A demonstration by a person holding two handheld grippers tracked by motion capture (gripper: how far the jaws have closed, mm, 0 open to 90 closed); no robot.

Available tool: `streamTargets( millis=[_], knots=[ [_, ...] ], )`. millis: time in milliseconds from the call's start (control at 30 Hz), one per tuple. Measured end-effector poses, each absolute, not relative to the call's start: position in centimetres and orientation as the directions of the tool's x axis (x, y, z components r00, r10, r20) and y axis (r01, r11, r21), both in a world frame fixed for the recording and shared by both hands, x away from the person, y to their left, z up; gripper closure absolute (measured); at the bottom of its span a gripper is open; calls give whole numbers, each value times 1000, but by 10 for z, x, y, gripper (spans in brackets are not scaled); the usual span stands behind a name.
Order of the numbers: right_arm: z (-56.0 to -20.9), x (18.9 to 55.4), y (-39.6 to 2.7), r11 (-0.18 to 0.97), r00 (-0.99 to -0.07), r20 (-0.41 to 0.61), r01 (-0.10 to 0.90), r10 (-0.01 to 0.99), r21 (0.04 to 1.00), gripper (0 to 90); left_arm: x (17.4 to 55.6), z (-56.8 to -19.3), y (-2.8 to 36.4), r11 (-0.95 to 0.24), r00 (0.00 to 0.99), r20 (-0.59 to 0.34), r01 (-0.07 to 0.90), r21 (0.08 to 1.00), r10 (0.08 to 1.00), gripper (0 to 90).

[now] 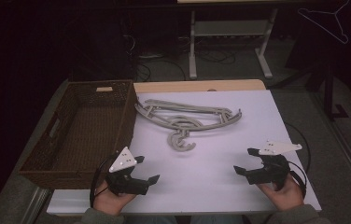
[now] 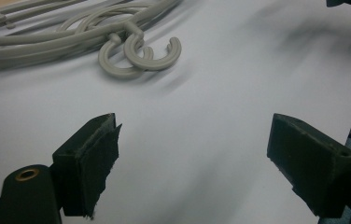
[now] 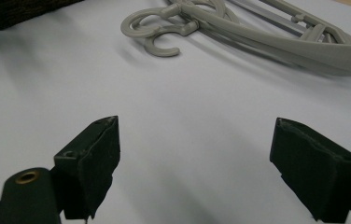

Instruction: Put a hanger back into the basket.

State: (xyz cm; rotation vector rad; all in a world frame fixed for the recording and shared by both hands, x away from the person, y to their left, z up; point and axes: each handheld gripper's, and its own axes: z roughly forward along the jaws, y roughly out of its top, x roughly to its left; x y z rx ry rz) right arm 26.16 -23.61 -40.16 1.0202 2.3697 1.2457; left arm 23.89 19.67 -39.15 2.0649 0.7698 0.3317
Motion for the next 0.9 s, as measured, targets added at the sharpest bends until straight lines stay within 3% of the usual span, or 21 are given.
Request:
streamTargets(
  millis=[467, 900],
  knots=[
    [-390, 300, -220, 457, -754, 63, 460, 654, 761, 157, 240, -391, 197, -408, 770, -58, 398, 822, 635, 160],
    [-369, 353, -199, 524, -798, 53, 442, 600, 728, 225, 240, -390, 196, -399, 772, -66, 397, 827, 632, 160]
  ],
)
